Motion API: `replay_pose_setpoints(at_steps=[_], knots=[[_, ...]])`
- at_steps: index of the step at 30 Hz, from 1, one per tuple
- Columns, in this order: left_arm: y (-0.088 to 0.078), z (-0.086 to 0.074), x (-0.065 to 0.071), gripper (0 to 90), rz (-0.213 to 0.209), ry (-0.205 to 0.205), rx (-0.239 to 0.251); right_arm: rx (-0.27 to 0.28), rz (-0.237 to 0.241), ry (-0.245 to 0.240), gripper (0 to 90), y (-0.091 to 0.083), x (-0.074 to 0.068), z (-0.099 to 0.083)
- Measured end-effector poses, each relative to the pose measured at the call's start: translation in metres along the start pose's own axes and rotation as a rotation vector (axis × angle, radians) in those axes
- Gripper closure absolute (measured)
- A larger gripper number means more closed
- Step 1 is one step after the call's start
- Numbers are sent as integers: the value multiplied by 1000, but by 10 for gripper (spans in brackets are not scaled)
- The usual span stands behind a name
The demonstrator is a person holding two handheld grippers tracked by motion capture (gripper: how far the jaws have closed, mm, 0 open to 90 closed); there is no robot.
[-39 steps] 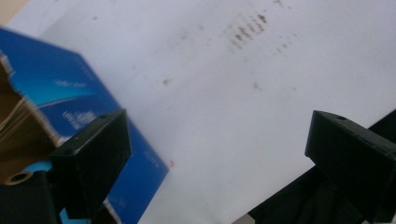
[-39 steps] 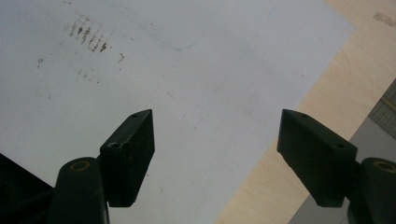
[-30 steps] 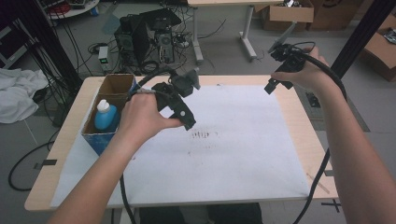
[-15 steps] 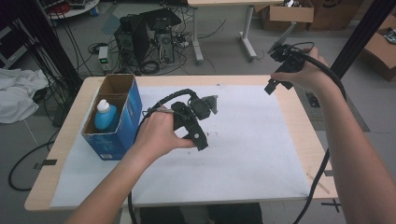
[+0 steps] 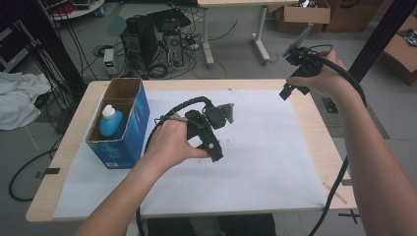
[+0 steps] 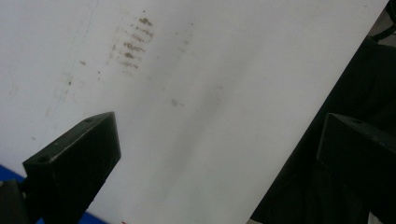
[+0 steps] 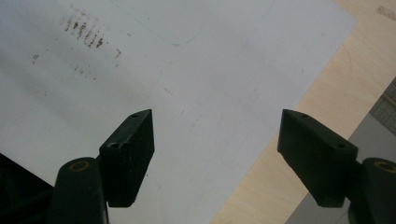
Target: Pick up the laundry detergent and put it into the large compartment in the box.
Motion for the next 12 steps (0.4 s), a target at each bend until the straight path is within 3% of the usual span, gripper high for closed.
replay_pose_setpoints(at_steps=[12], knots=[[0, 2, 2, 1, -12, 0, 4, -3, 0, -2, 274, 0, 1, -4]])
Point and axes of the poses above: each handheld gripper's, and its own axes: y roughly forward along the jaws, z roughly out of its top, x roughly to its right, the point moved 10 cm from there along y, roughly forward along the jaws, and after that the axes turned 11 degrees about y, right-handed, at the moved point
